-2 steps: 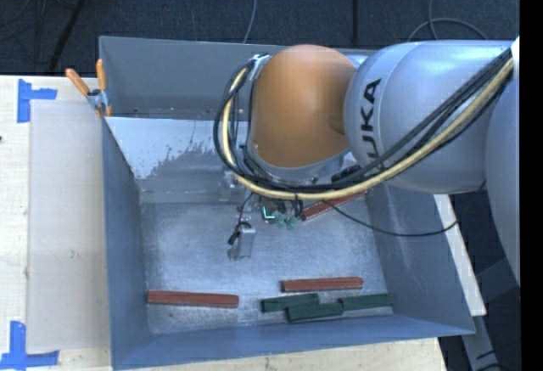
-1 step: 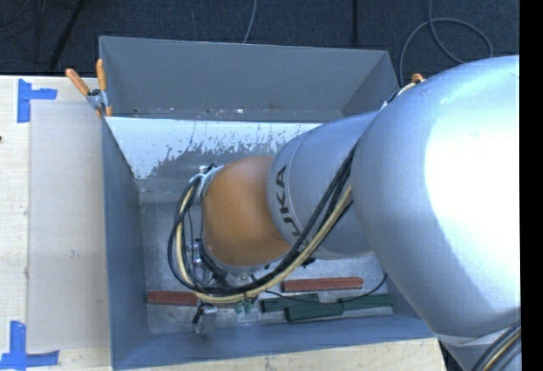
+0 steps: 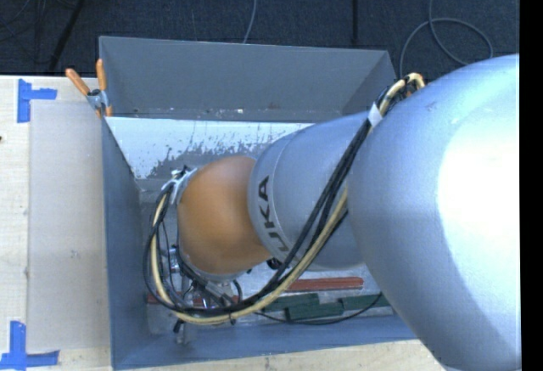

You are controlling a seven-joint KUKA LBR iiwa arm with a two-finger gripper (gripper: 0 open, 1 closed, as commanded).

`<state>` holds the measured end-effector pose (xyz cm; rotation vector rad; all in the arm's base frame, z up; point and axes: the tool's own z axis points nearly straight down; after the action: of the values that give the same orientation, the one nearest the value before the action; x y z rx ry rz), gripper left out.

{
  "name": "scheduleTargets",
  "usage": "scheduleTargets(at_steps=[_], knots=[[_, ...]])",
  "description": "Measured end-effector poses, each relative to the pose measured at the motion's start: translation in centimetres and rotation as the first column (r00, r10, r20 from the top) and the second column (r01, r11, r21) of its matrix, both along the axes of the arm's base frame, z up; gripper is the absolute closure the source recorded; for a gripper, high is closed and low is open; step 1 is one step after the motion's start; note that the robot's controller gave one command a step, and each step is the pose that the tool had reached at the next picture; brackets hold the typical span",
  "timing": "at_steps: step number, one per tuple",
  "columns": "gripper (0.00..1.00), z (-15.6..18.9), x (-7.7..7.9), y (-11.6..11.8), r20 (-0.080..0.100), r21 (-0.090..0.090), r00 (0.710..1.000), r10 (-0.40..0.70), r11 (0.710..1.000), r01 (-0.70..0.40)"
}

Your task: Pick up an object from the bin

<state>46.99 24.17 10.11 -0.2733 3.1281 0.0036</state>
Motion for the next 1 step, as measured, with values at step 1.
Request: scheduleTargets(at_steps=[1], knots=[[0.00, -0.16, 2.92, -3.40, 0.000, -0.004, 0.993, -0.119, 0.993, 0.119]])
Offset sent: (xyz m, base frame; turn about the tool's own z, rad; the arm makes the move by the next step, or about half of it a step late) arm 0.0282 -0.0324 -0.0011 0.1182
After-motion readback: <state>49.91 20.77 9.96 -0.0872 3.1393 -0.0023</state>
